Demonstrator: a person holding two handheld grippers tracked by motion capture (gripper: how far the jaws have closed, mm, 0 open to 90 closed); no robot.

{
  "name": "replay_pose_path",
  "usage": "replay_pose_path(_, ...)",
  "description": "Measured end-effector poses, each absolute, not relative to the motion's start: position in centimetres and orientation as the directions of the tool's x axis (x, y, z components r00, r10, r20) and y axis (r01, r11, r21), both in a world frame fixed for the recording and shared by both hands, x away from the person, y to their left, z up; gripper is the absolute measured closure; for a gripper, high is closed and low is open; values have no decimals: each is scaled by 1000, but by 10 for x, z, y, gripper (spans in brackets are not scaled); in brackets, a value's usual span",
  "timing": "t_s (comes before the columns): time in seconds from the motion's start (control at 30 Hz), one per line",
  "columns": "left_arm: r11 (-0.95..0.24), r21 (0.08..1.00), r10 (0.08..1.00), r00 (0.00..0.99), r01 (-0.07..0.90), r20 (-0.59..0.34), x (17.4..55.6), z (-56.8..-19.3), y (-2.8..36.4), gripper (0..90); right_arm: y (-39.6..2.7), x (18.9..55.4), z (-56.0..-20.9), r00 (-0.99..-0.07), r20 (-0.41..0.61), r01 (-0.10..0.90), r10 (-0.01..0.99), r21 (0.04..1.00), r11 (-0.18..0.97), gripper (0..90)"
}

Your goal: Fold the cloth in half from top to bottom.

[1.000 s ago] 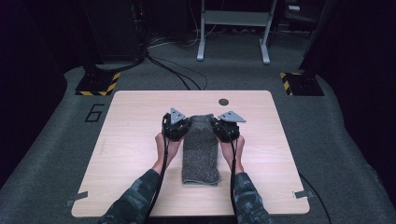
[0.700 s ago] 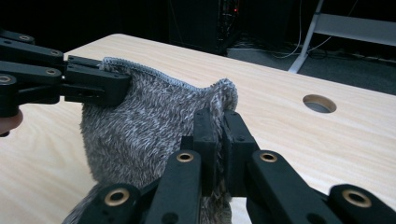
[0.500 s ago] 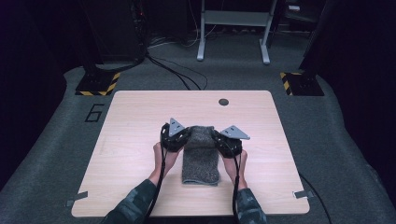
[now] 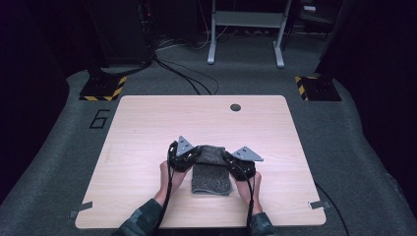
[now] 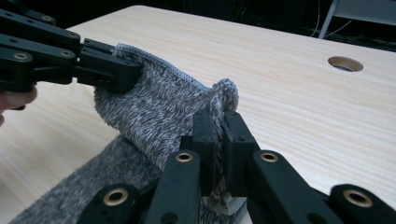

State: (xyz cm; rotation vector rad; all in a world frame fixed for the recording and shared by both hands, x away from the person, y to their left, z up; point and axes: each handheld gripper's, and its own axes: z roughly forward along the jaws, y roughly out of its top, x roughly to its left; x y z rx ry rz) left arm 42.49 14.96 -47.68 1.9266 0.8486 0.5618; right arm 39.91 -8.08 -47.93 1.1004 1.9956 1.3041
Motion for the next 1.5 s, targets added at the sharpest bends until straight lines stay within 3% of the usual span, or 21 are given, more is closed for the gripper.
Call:
replay_pose_path(0.53,-353,860,719,695,369,-4,392,-497,154,810,-87,375,-500,-567,42,403,823,885,233,810)
replay_pose_path(0.67,-374,840,694,719,394,-28,382,-503,156,702,-90,364,-509,-567,50,433,822,867,245,765)
replay_pose_path(0.73,-384,826,689,724,413,-42,375,-502,159,597,-93,359,-511,-571,57,441,819,863,247,720)
replay_pose_path(0.9,-350,833,702,709,427,-68,362,-491,178,430,-107,339,-506,-576,77,448,814,862,235,661)
replay_pose_path(1.2,-292,870,732,678,398,-65,360,-473,193,355,-118,320,-476,-587,90,396,804,899,189,598)
replay_pose_path(1.37,-321,838,752,657,442,-59,373,-481,182,324,-108,335,-478,-566,120,444,816,878,179,505)
replay_pose_path(1.5,-347,808,766,641,476,-49,374,-495,173,222,-90,348,-493,-538,84,509,839,826,243,406)
